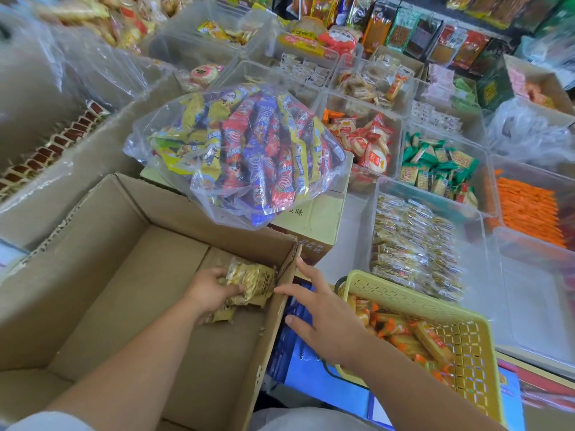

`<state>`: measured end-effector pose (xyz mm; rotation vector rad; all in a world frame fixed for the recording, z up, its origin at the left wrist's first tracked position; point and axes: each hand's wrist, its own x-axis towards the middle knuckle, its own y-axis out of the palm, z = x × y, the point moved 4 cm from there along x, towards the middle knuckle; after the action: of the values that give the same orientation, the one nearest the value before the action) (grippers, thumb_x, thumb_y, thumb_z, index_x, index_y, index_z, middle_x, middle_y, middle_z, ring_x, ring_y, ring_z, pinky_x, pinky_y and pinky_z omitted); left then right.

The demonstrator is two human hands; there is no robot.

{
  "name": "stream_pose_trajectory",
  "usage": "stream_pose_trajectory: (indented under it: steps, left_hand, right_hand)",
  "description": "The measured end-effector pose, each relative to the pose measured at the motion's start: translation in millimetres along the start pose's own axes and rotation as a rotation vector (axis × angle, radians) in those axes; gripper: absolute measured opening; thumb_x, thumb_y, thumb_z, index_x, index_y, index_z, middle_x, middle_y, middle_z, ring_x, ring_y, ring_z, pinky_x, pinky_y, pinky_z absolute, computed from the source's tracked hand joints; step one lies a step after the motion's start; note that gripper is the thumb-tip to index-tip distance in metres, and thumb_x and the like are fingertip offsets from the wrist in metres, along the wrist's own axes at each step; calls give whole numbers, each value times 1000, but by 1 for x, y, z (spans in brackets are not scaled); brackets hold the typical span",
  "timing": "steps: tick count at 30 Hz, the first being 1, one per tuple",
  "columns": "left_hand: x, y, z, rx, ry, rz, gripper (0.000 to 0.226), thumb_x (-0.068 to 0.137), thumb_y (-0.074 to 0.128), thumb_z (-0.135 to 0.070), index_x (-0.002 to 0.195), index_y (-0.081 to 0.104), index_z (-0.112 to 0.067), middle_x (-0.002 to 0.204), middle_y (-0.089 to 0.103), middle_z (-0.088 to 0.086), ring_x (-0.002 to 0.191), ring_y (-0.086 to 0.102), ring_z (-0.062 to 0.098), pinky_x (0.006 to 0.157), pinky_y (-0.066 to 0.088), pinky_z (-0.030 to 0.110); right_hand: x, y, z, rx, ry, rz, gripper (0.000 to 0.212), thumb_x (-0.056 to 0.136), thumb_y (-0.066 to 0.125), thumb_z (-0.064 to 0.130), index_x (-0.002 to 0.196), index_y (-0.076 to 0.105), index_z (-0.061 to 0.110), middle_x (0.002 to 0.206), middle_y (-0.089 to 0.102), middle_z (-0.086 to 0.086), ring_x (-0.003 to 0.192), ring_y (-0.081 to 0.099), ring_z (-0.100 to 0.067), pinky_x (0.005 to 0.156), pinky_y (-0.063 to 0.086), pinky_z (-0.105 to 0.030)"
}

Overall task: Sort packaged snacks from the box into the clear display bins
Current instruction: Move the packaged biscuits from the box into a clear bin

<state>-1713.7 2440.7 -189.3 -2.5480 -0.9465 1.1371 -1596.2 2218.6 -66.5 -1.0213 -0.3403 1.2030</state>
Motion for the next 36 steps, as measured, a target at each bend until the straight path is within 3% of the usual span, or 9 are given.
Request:
stream_pose_trajectory:
  steps: [4, 10, 14, 16, 21, 24, 30, 33, 36]
  left_hand:
    - [-10, -12, 1, -115, 4, -20, 73, 78, 91, -26, 142, 59, -8, 134, 67, 15, 111, 68, 31, 101, 53, 42]
    - [-60, -39, -23, -259, 79, -101, 51, 79, 90, -23, 125, 69, -15, 89, 79, 3, 63, 69, 12, 60, 52, 25]
    - [-116, -69, -46, -470, 142, -117, 41, 65, 96, -23, 103, 80, -21, 104, 79, 8, 95, 76, 29, 93, 58, 48]
    - [-143, -83, -64, -533, 175, -129, 49, 66, 91, -28, 112, 77, -18, 113, 78, 8, 106, 73, 29, 99, 54, 49]
    - [-195, -73, -120, -703, 234, 49, 67, 44, 102, -28, 104, 78, -12, 107, 77, 21, 99, 74, 43, 88, 59, 59]
    - [-209, -39, -148, -730, 235, 121, 47, 51, 95, -24, 95, 80, -14, 107, 75, 27, 100, 71, 49, 90, 53, 71]
    - [-217, 45, -175, -657, 182, 167, 52, 61, 94, -25, 110, 78, -22, 116, 77, 6, 101, 75, 29, 93, 58, 55]
    - [-220, 85, -180, -642, 186, 293, 28, 65, 87, -25, 82, 80, -48, 85, 77, -24, 77, 74, 0, 68, 60, 28]
    - [-221, 120, -181, -628, 139, 346, 34, 65, 80, -26, 98, 81, -34, 86, 80, -9, 73, 75, 5, 55, 56, 20]
  right_hand:
    - [-1, -2, 0, 3, -18, -12, 49, 97, 58, 48, 136, 33, 65, 158, -12, 35, 97, 62, 0, 75, 45, -19]
    - [4, -27, 14, 82, -5, -121, 53, 97, 57, 51, 146, 37, 51, 156, 19, 25, 139, 37, -7, 114, 40, -35]
    - [0, -55, 31, 310, 18, -267, 55, 93, 63, 49, 142, 39, 52, 141, 43, 22, 127, 46, 2, 108, 45, -33]
    - [-5, -68, 41, 507, -14, -239, 60, 90, 65, 51, 141, 34, 61, 141, 45, 28, 125, 48, 6, 102, 48, -27]
    - [-23, -96, 49, 914, -116, -91, 68, 87, 65, 60, 147, 32, 55, 141, 54, 22, 131, 53, -5, 106, 47, -41]
    - [-37, -107, 35, 1117, -78, -49, 81, 79, 68, 71, 148, 38, 42, 139, 61, 8, 127, 60, -16, 104, 48, -54]
    - [-78, -112, -23, 1265, 14, -117, 65, 78, 76, 60, 134, 60, 30, 129, 68, -8, 115, 67, -35, 98, 48, -69]
    - [-101, -110, -55, 1335, 69, -128, 55, 81, 76, 54, 129, 64, 31, 127, 69, -9, 112, 68, -36, 93, 56, -59]
    - [-122, -111, -85, 1376, 91, -120, 56, 79, 78, 56, 127, 66, 29, 125, 71, -10, 109, 70, -35, 81, 61, -47]
